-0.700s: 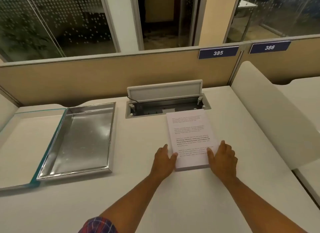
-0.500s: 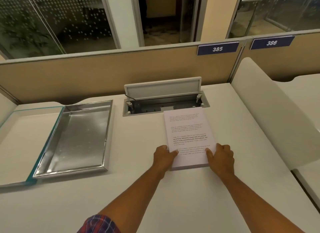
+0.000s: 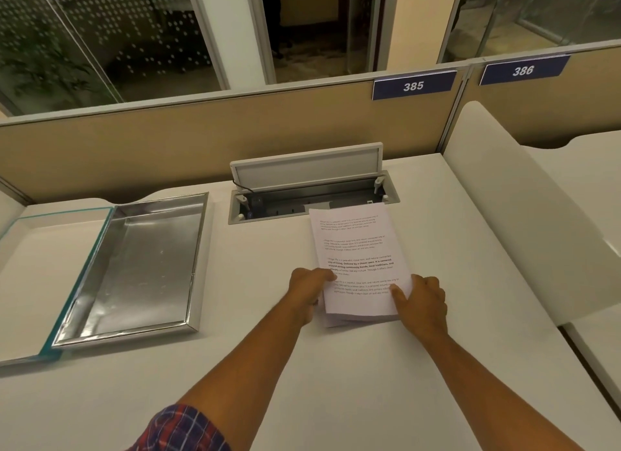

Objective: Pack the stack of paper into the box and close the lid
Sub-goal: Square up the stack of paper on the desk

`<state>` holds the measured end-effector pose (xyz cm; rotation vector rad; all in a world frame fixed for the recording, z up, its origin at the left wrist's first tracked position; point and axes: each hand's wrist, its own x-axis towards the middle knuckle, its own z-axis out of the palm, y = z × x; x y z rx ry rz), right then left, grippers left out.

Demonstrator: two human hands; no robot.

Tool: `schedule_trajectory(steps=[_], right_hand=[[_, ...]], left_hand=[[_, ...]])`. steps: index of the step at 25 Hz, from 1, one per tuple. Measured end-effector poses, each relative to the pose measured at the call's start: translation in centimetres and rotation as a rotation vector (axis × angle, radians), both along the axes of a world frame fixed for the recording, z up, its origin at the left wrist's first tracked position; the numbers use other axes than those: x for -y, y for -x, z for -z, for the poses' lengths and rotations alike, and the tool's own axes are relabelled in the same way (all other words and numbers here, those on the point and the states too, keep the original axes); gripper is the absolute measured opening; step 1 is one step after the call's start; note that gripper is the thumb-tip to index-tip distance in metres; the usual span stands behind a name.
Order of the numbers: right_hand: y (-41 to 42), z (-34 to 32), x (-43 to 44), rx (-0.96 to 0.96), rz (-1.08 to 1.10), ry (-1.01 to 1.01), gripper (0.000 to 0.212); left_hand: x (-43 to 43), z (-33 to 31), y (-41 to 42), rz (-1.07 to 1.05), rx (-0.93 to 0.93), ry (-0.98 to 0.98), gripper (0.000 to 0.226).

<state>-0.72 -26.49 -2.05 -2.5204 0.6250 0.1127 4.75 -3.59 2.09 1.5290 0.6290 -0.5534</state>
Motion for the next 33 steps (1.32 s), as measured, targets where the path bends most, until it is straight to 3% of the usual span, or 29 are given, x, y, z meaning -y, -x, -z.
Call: schedule_trajectory(steps=[14,18,23,28,31,33], right_hand=[[0.0,0.5,0.3,-0.001,0.009,-0.029,0.054],[-0.1,0.5,0.4,-0.013,0.010,-0.034,0.055],[-0.4,0.2,0.3,-0.040,0.033,-0.060,0.055],[-1.2,-0.8,1.0,-0.059,0.063,-0.258,0.039],[-1.6,-2.1,0.1,-0.091,0.153,-0.352,0.059],[-1.6,-3.0,-1.3,-0.099,0.195,-0.632,0.059]], left_hand=[[0.4,-0.1,-2.0,0.016,0.023,0.074,0.035],[1.0,-0.4,-3.3,0.236,0.042,-0.121,0.035],[0.2,-1.4,-3.4,0.378,0.054,-0.061,0.032],[-1.2,-1.6,-1.7,0.362,0.236,-0.005,0.034],[-3.4,-2.3,-0.2,0.355,0.339,0.060,0.043],[-5.8,-3.0,1.2,0.368,0.380,0.077,0.046]])
